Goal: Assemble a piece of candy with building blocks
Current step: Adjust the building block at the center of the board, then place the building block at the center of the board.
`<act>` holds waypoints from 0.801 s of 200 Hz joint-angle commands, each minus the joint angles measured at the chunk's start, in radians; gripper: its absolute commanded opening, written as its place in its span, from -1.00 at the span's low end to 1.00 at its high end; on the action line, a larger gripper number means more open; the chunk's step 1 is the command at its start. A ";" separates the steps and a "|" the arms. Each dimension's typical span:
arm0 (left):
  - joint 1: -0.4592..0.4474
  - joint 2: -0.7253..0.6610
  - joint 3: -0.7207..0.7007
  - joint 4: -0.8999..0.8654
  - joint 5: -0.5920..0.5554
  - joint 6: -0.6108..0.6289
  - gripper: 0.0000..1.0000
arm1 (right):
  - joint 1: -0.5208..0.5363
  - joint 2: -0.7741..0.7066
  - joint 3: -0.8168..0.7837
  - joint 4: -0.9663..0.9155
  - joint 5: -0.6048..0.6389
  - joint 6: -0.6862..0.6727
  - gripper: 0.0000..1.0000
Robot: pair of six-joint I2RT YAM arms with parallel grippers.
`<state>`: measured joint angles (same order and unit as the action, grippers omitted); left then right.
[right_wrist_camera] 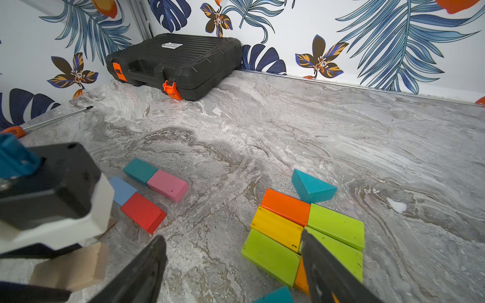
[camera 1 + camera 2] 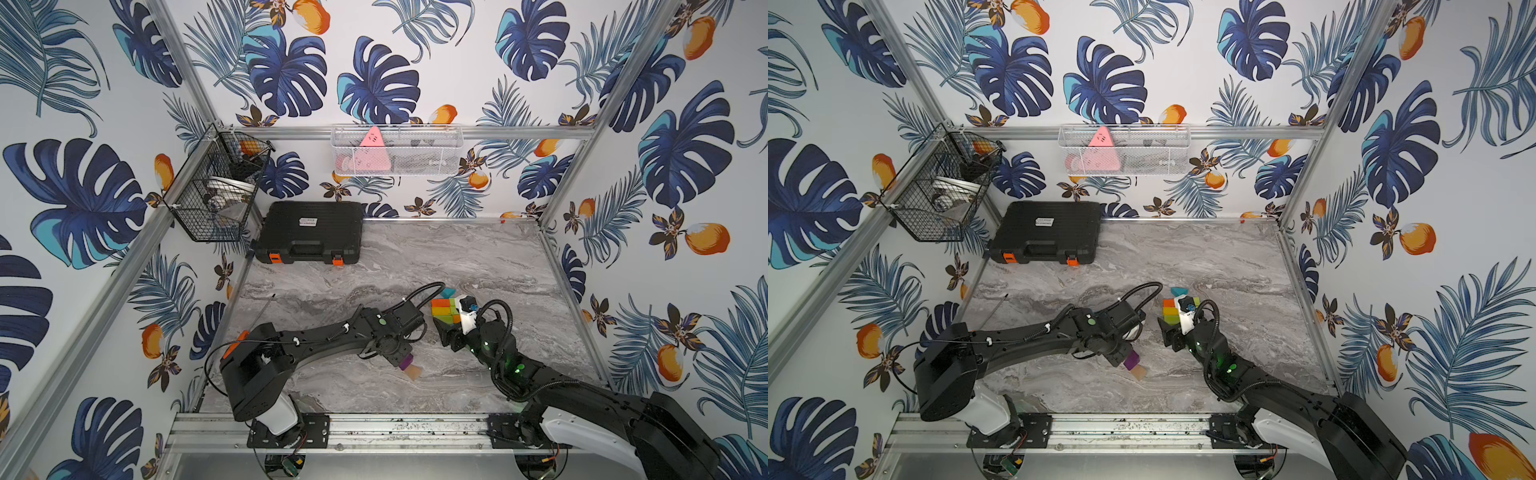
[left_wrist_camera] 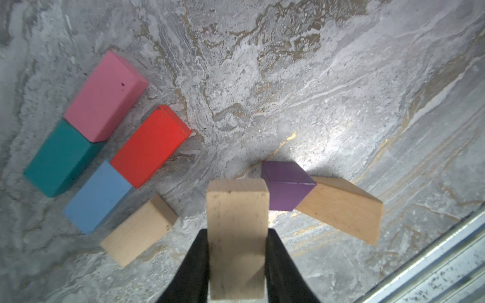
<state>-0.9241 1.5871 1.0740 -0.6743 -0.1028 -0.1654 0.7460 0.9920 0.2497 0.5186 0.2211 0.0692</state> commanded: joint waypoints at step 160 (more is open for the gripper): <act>0.092 0.060 0.030 -0.023 0.131 0.632 -0.40 | 0.001 -0.002 -0.008 0.032 0.034 0.011 0.66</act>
<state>-0.8433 1.6245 1.0969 -0.6994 -0.0002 0.4076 0.7460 0.9852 0.2348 0.5198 0.2596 0.0692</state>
